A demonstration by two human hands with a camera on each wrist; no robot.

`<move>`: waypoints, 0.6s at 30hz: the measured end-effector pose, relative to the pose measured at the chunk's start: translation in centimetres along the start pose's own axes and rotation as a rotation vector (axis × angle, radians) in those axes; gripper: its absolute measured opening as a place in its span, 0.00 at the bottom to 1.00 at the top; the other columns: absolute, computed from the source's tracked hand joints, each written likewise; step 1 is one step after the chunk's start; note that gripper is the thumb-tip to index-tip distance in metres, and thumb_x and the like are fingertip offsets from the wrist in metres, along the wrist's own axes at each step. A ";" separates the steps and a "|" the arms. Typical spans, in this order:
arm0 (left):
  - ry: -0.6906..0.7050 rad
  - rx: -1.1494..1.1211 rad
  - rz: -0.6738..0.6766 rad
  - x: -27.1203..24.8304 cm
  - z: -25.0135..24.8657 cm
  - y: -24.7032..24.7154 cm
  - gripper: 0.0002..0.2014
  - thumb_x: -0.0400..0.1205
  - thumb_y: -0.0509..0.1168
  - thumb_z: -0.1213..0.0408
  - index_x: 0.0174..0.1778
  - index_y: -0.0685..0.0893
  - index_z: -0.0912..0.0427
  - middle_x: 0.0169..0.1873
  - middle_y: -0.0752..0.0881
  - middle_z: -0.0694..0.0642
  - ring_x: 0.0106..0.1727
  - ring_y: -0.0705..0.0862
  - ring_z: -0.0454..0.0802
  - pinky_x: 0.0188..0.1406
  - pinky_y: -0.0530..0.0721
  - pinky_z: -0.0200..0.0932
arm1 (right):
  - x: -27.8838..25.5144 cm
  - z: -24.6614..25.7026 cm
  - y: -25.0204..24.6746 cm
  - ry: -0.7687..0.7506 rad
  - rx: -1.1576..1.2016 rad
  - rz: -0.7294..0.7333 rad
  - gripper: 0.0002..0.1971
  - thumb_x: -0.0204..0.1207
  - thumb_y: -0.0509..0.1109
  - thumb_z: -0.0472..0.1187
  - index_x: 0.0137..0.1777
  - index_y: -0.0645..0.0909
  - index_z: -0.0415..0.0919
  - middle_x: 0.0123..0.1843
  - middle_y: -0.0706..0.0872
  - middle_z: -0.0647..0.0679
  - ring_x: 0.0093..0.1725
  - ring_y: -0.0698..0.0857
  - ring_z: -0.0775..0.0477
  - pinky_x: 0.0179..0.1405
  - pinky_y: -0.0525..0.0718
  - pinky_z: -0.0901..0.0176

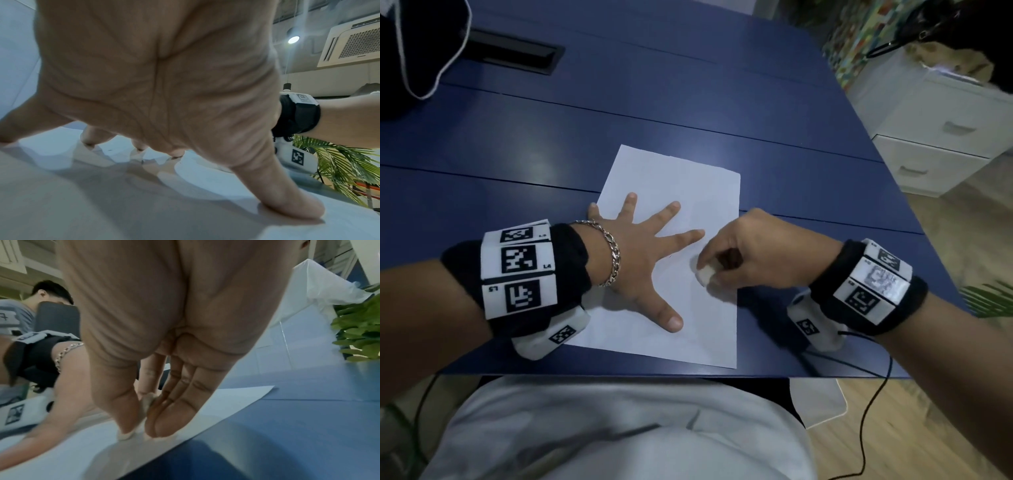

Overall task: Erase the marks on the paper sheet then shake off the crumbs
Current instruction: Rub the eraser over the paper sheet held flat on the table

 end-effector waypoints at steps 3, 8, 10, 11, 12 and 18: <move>-0.002 0.004 -0.002 0.1 0.0 0.0 0.69 0.47 0.61 0.06 0.70 0.16 0.15 0.82 0.15 0.37 0.87 0.26 0.78 0.77 0.50 0.91 | 0.4 -2.1 -1.6 0.065 -0.010 -0.150 0.11 0.77 0.78 0.47 0.58 0.94 0.55 0.30 0.85 0.64 0.35 0.85 0.67 0.35 0.76 0.77; 0.000 0.008 0.003 0.2 0.0 0.0 0.70 0.47 0.61 0.06 0.72 0.17 0.16 0.82 0.15 0.38 0.87 0.27 0.79 0.77 0.50 0.92 | -0.2 -1.0 -0.5 0.036 -0.005 -0.061 0.11 0.76 0.79 0.50 0.58 0.93 0.57 0.33 0.88 0.60 0.36 0.85 0.63 0.36 0.78 0.74; 0.000 0.004 0.007 0.2 0.0 -0.1 0.71 0.46 0.61 0.06 0.72 0.17 0.16 0.82 0.15 0.38 0.86 0.26 0.79 0.76 0.49 0.93 | -0.1 -1.3 -0.5 0.047 0.000 -0.052 0.12 0.76 0.80 0.51 0.59 0.93 0.58 0.35 0.89 0.59 0.36 0.86 0.63 0.37 0.79 0.74; 0.000 0.003 0.012 0.2 0.0 -0.1 0.71 0.46 0.60 0.06 0.72 0.17 0.16 0.81 0.14 0.38 0.86 0.26 0.79 0.76 0.49 0.93 | -0.1 -2.0 -0.9 0.066 0.005 -0.088 0.12 0.76 0.80 0.51 0.59 0.93 0.58 0.34 0.89 0.60 0.36 0.86 0.63 0.36 0.78 0.73; 0.001 0.001 0.017 0.2 -0.1 -0.1 0.71 0.45 0.60 0.06 0.72 0.16 0.16 0.81 0.14 0.38 0.86 0.26 0.79 0.76 0.49 0.93 | 0.0 -2.7 -1.2 0.086 0.004 -0.131 0.11 0.76 0.80 0.50 0.58 0.94 0.57 0.32 0.87 0.61 0.35 0.85 0.63 0.34 0.78 0.73; 0.021 0.024 0.038 0.1 -0.6 -0.6 0.72 0.52 0.64 0.09 0.77 0.18 0.21 0.82 0.15 0.42 0.86 0.24 0.76 0.77 0.42 0.93 | -0.1 -3.3 -1.3 0.104 -0.008 -0.182 0.09 0.77 0.78 0.48 0.56 0.94 0.54 0.29 0.84 0.61 0.34 0.85 0.60 0.33 0.77 0.75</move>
Point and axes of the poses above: each hand's wrist, its own x-axis towards the middle knuckle, its own y-axis out of the palm, z = x × y, the point moved 6 cm from there along x, towards the middle knuckle
